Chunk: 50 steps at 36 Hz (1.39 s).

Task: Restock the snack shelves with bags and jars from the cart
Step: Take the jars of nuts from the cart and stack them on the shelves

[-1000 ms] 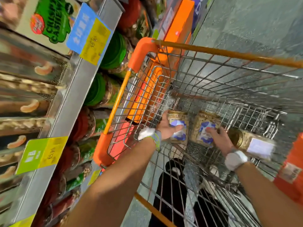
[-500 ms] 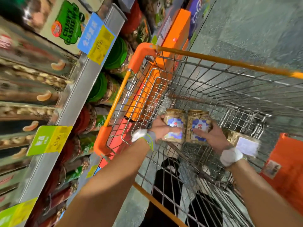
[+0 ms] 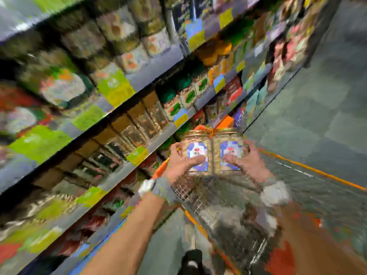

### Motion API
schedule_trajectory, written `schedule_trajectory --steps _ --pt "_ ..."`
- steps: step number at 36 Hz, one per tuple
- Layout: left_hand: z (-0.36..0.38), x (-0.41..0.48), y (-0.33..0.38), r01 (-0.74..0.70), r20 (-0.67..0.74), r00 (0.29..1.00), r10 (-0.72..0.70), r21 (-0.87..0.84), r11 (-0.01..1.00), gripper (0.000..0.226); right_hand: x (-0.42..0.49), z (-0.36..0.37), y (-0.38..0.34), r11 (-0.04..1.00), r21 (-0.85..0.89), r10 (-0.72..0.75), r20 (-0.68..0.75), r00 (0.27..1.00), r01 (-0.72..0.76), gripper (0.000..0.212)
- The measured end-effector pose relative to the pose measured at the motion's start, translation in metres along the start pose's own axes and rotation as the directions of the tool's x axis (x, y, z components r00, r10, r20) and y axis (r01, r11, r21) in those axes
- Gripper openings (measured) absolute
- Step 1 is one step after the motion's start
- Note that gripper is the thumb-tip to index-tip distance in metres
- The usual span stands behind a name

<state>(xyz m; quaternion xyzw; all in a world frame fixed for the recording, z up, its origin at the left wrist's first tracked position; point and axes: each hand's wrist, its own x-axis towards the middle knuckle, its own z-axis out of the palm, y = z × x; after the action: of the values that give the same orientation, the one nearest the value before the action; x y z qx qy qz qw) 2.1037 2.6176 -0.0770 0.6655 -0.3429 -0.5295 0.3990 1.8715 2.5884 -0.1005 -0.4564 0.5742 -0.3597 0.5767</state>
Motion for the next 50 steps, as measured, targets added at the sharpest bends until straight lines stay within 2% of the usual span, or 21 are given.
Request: schedule_trajectory --steps 2,5,8,12,13,17,20,22,24,25,28,32,33,35,37,39,41,42,45,48,50 --pt "-0.019 -0.037 0.031 -0.056 -0.063 0.997 0.053 -0.051 0.997 0.091 -0.020 0.010 -0.037 0.997 0.018 -0.079 0.015 0.997 0.079 0.081" --pt "-0.041 -0.081 0.067 -0.153 -0.120 0.983 0.142 -0.096 0.983 0.076 -0.050 0.031 -0.080 0.986 0.027 -0.168 0.083 0.982 0.167 0.095" --pt "-0.078 -0.138 0.108 -0.242 -0.207 0.955 0.214 -0.122 0.963 0.072 -0.080 0.063 -0.134 0.970 0.073 -0.243 0.159 0.957 0.234 0.090" --pt "-0.132 -0.203 0.144 -0.325 -0.329 0.908 0.258 -0.168 0.930 0.066 -0.119 0.115 -0.194 0.948 0.129 -0.315 0.280 0.907 0.290 0.122" --pt "-0.142 -0.216 0.151 -0.344 -0.336 0.902 0.271 -0.181 0.921 0.067 -0.126 0.125 -0.204 0.943 0.165 -0.328 0.311 0.892 0.290 0.122" --pt "-0.201 -0.287 0.177 -0.438 -0.458 0.828 0.324 -0.166 0.884 0.087 -0.189 0.183 -0.259 0.906 0.249 -0.420 0.409 0.810 0.344 0.115" --pt "-0.246 -0.344 0.186 -0.520 -0.580 0.722 0.377 -0.094 0.849 0.070 -0.235 0.228 -0.289 0.865 0.328 -0.497 0.449 0.742 0.381 0.083" --pt "-0.280 -0.385 0.181 -0.540 -0.608 0.697 0.382 -0.093 0.837 0.076 -0.269 0.261 -0.302 0.843 0.328 -0.538 0.517 0.666 0.426 0.100" --pt "-0.317 -0.427 0.176 -0.550 -0.639 0.669 0.381 -0.080 0.831 0.100 -0.304 0.293 -0.314 0.831 0.313 -0.550 0.589 0.592 0.460 0.124" --pt "-0.332 -0.443 0.171 -0.556 -0.648 0.663 0.376 -0.089 0.827 0.105 -0.317 0.304 -0.316 0.836 0.301 -0.537 0.622 0.570 0.460 0.123" --pt "-0.389 -0.499 0.169 -0.575 -0.682 0.620 0.388 -0.059 0.816 0.085 -0.369 0.353 -0.337 0.792 0.310 -0.567 0.694 0.445 0.526 0.111" --pt "-0.447 -0.570 0.160 -0.603 -0.716 0.546 0.436 0.025 0.797 0.068 -0.437 0.412 -0.361 0.694 0.231 -0.599 0.711 0.369 0.681 0.103" --pt "-0.459 -0.583 0.157 -0.604 -0.732 0.527 0.432 0.035 0.796 0.068 -0.449 0.423 -0.365 0.654 0.194 -0.608 0.710 0.355 0.732 0.103" --pt "-0.481 -0.612 0.157 -0.575 -0.772 0.471 0.427 0.099 0.812 0.094 -0.482 0.445 -0.373 0.608 0.170 -0.617 0.716 0.327 0.775 0.097" --pt "-0.499 -0.638 0.156 -0.461 -0.792 0.421 0.441 0.232 0.856 0.095 -0.510 0.463 -0.383 0.608 0.180 -0.628 0.706 0.329 0.773 0.074" --pt "-0.526 -0.663 0.150 -0.373 -0.812 0.421 0.404 0.251 0.893 0.098 -0.530 0.490 -0.395 0.602 0.179 -0.636 0.696 0.332 0.778 0.070" --pt "-0.542 -0.669 0.145 -0.380 -0.829 0.440 0.345 0.176 0.908 0.075 -0.539 0.502 -0.408 0.587 0.216 -0.652 0.698 0.297 0.781 0.094" --pt "-0.552 -0.669 0.140 -0.401 -0.839 0.433 0.329 0.148 0.904 0.067 -0.545 0.507 -0.414 0.586 0.226 -0.656 0.696 0.292 0.778 0.097" --pt "-0.589 -0.668 0.133 -0.448 -0.859 0.437 0.268 0.051 0.892 0.077 -0.564 0.534 -0.441 0.502 0.276 -0.711 0.672 0.210 0.820 0.090" --pt "-0.609 -0.663 0.134 -0.482 -0.853 0.470 0.228 -0.032 0.876 0.070 -0.583 0.557 -0.468 0.403 0.309 -0.748 0.654 0.115 0.862 0.067" --pt "-0.618 -0.659 0.136 -0.507 -0.850 0.480 0.218 -0.066 0.859 0.072 -0.586 0.578 -0.488 0.349 0.313 -0.767 0.637 0.077 0.883 0.076"
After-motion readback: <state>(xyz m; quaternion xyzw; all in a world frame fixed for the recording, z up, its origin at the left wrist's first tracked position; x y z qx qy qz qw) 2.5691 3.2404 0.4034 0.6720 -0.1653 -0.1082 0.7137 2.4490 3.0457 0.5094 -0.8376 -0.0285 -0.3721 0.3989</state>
